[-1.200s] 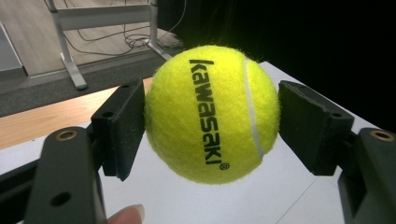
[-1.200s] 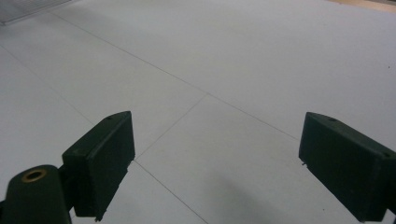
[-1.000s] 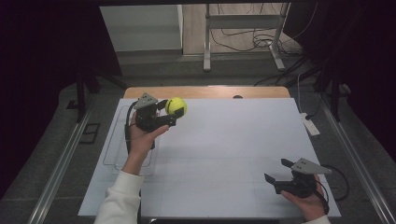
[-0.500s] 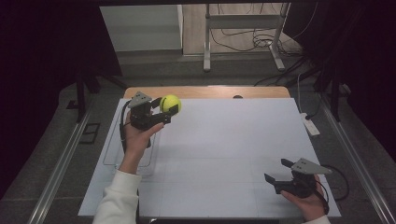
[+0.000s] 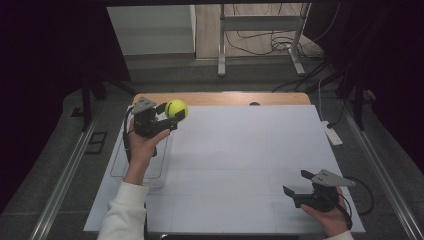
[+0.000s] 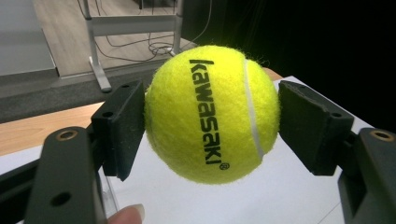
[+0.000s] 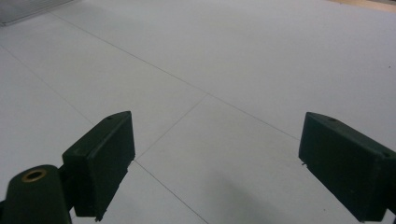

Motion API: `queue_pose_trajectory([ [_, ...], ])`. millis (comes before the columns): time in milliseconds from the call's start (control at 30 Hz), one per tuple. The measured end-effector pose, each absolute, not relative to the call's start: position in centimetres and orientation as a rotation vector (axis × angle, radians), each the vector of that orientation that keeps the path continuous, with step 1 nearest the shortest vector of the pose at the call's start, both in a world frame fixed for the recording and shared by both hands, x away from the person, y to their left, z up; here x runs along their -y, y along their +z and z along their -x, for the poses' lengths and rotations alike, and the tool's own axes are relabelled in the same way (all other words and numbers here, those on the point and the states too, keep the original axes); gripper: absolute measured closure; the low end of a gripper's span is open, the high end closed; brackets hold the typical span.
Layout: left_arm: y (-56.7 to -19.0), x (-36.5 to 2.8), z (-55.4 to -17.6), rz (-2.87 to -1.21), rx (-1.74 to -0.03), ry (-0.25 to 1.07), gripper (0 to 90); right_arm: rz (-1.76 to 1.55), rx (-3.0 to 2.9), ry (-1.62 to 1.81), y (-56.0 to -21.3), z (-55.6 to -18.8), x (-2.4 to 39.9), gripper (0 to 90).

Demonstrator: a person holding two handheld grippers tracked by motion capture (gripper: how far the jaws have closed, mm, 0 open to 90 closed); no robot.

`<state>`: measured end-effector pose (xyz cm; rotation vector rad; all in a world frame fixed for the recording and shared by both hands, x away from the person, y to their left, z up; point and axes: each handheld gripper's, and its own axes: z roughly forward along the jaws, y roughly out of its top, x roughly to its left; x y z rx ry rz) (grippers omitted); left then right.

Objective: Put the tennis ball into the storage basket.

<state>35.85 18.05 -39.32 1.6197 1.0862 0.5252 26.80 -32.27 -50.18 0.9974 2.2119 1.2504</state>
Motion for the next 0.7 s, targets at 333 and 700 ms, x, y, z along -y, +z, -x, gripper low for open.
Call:
queue_pose_trajectory([
  [333, -39.7, -19.3, -36.3, -1.599, -1.130, 0.547, 27.5, -0.997, -2.210, 1.247, -50.1, -26.8, 32.3, 11.1],
  [700, -39.8, -20.3, -36.5, -1.582, -1.157, 0.562, 27.5, -0.997, -2.209, 1.245, -50.1, -26.8, 32.3, 11.2],
])
